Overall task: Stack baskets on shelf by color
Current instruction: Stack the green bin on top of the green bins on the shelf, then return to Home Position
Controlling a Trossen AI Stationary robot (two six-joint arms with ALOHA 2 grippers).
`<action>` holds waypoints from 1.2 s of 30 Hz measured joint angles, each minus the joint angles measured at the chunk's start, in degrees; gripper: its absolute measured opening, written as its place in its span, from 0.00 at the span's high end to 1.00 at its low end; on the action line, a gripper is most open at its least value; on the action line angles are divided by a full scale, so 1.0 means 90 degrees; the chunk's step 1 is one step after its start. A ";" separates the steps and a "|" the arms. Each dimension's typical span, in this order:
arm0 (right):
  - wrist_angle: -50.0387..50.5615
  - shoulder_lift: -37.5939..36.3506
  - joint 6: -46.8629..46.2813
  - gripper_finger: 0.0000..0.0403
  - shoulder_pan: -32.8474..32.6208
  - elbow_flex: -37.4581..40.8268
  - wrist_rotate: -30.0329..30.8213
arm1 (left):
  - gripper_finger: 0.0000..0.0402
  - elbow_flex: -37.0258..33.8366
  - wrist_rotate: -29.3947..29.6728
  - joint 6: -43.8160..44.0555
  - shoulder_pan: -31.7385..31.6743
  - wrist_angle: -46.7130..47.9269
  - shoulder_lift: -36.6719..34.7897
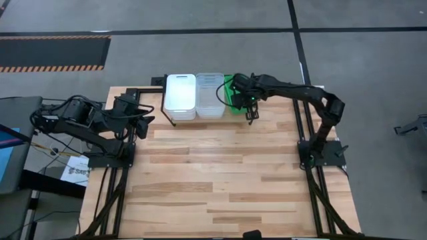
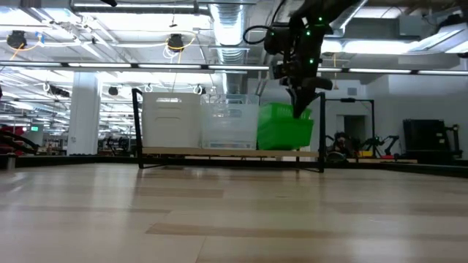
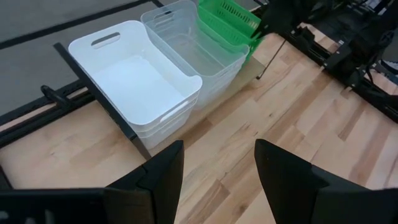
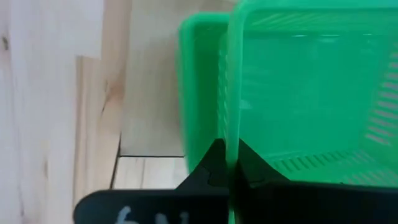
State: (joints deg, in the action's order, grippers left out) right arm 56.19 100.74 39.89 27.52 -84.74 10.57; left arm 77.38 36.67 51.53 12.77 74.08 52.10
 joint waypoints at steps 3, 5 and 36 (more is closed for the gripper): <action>0.0048 -0.0011 -0.0036 0.99 -0.0004 -0.0006 -0.0042 | 0.54 0.0000 0.0002 -0.0001 -0.0002 -0.0002 0.0000; 0.0135 -0.0006 -0.0101 0.99 -0.0006 -0.0004 -0.0058 | 0.54 0.0000 0.0005 -0.0002 -0.0001 -0.0002 -0.0002; 0.0473 -0.0038 -0.0196 0.58 -0.0072 -0.0251 -0.0165 | 0.54 0.0000 0.0075 0.0012 -0.0001 -0.0005 0.0000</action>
State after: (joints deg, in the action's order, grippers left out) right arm 60.45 100.40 38.13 26.87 -86.99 9.08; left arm 77.38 37.34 51.64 12.76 74.04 52.10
